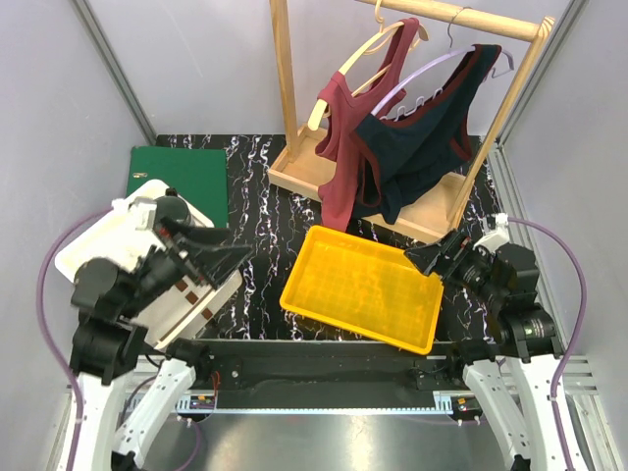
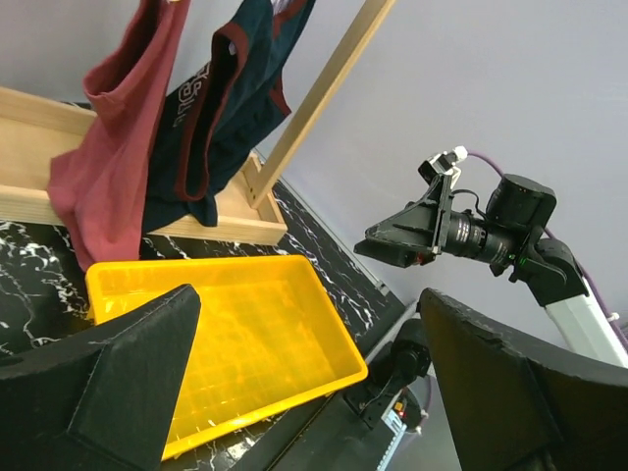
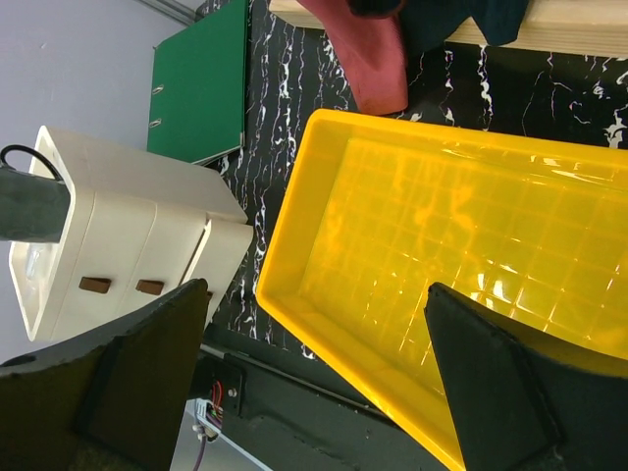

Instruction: Remove the tank top from the hanger

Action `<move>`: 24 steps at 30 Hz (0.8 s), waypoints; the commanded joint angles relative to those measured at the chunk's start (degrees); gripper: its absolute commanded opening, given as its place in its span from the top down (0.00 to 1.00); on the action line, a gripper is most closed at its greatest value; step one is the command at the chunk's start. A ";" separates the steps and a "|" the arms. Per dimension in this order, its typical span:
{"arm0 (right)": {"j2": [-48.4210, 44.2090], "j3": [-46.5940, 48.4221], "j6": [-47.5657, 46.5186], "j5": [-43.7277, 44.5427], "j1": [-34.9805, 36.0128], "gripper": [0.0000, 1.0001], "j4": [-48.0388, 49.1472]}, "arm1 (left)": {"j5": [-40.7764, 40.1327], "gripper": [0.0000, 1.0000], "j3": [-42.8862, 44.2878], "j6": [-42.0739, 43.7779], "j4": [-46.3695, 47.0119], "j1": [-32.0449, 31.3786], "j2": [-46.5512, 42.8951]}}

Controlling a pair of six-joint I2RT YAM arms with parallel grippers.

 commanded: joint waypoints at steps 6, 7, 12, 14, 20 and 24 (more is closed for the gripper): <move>3.93 7.05 -3.56 -0.26 -0.21 0.00 -0.27 | 2.72 0.11 15.26 2.42 9.81 -7.65 20.10; 4.11 7.49 -3.74 -0.26 -0.21 0.00 -0.36 | 0.18 0.11 17.13 5.04 9.64 -9.95 24.21; 5.42 10.30 -4.44 -1.31 -0.21 0.01 -1.59 | -11.69 0.12 33.00 17.17 6.22 -24.27 37.58; 5.43 11.44 -4.44 -2.62 -0.21 0.00 -2.03 | -14.25 0.12 39.35 23.50 2.44 -25.79 45.14; 4.11 13.64 -4.88 -5.09 -0.21 0.00 -3.79 | -17.86 0.12 60.19 36.70 -5.30 -26.77 63.43; 3.49 14.79 -5.41 -5.62 -0.21 0.00 -4.84 | -18.46 0.22 67.75 41.98 -6.45 -26.77 72.21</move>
